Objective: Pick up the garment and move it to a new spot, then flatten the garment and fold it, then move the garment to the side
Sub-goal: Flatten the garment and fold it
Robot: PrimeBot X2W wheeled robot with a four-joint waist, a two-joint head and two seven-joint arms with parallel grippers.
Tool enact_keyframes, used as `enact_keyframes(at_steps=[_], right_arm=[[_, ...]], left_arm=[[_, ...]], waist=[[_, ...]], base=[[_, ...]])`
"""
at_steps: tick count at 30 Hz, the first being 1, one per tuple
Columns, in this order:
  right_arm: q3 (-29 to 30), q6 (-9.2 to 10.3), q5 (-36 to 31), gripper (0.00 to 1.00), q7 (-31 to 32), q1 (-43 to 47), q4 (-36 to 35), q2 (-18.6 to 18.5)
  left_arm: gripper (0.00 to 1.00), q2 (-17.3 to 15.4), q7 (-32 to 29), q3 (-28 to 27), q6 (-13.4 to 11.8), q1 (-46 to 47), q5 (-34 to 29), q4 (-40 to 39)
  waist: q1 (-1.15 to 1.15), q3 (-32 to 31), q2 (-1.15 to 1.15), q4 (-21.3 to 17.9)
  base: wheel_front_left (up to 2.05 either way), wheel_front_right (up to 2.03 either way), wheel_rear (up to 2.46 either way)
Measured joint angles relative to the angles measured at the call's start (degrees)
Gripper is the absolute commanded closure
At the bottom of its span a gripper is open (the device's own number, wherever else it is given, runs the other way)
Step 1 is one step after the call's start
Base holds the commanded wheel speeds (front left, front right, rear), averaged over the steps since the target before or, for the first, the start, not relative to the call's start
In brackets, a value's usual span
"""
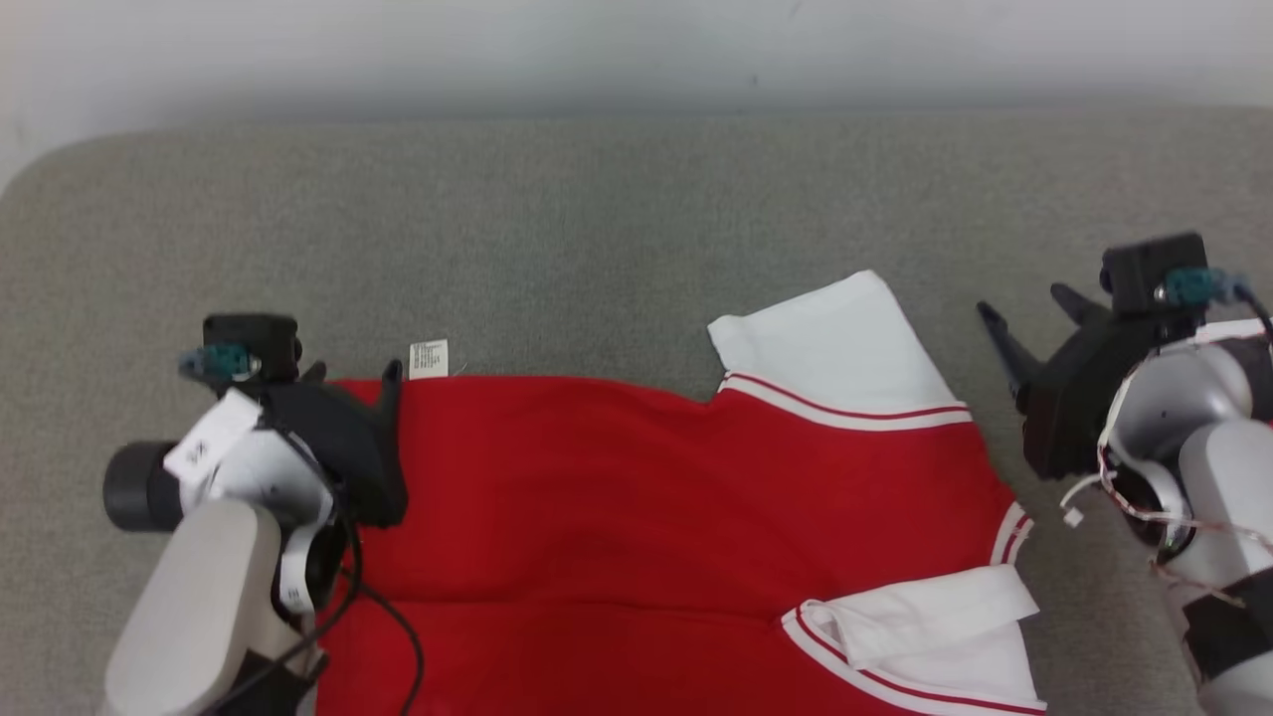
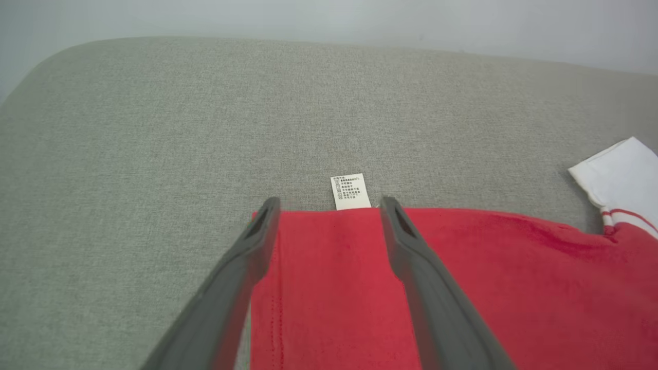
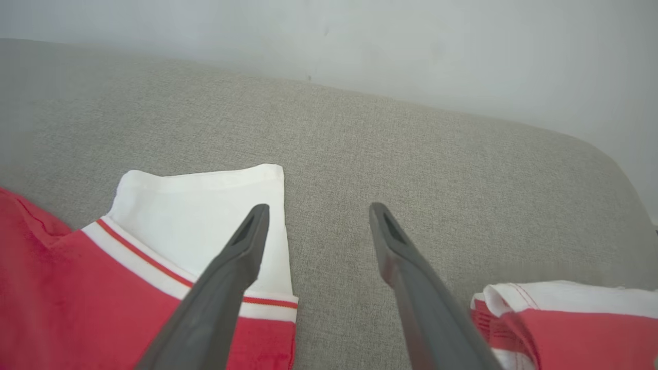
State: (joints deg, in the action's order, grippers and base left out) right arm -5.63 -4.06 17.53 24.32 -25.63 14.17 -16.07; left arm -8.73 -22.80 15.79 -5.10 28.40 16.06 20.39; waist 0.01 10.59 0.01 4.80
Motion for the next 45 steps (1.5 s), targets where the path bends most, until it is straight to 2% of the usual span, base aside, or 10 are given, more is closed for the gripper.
enact_keyframes(at_steps=[5,11,24,26,27,30,33,34,45], right_arm=[[-1.81,-0.49,-0.54,0.0,4.8,-7.15,3.33,-0.9],[-3.67,-1.19,-0.77,0.0,6.68,-11.5,6.83,-0.79],[-5.12,-2.0,-0.9,0.0,6.98,-16.33,10.96,-0.31],[-5.38,-2.01,-0.89,0.0,6.99,-16.38,11.49,-0.19],[-5.43,-2.02,-0.89,0.0,7.01,-16.5,11.74,-0.12],[-5.49,-2.25,-0.89,0.0,6.95,-17.64,13.15,-0.2],[-5.45,-2.25,-0.89,0.0,6.83,-18.66,13.85,-0.22],[-5.45,-2.25,-0.89,0.0,6.67,-18.8,14.01,-0.22],[-7.72,-2.5,-0.91,0.0,7.04,-19.47,16.86,-0.45]], left_arm=[[0.0,0.27,-3.44,-0.15,-0.52,6.63,-1.42,4.89],[0.0,0.46,-5.2,-0.29,-0.92,9.95,-2.04,10.34],[0.0,2.02,-3.79,-0.29,-0.94,13.55,-2.52,16.04],[0.23,2.55,-3.35,-0.24,-0.92,14.25,-2.54,16.66],[0.42,2.91,-3.27,-0.07,-0.89,14.78,-2.54,16.99],[0.68,4.19,-2.37,0.42,-0.64,15.92,-2.54,17.98],[0.87,4.49,-1.78,0.91,-0.37,16.61,-2.54,19.18],[1.0,4.54,-1.63,1.01,-0.36,16.74,-2.54,19.45],[1.0,4.95,0.75,1.66,-0.07,17.9,-3.2,22.49]], waist=[[0.01,4.92,0.0,1.46],[0.0,8.92,0.01,2.89],[-0.01,10.69,0.0,4.53],[-0.01,10.94,0.0,4.48],[-0.01,11.08,0.0,4.45],[0.0,11.3,0.01,4.46],[-0.01,11.4,0.0,4.5],[-0.01,11.44,0.0,4.52],[-0.01,11.59,0.0,4.88]], base=[[0.0,0.0,0.0],[0.0,0.0,0.0],[0.0,0.0,0.0],[0.0,0.0,0.0],[0.0,0.0,0.0],[0.0,0.0,0.0],[0.0,0.0,0.0],[0.0,0.0,0.0],[0.0,0.0,0.0]])
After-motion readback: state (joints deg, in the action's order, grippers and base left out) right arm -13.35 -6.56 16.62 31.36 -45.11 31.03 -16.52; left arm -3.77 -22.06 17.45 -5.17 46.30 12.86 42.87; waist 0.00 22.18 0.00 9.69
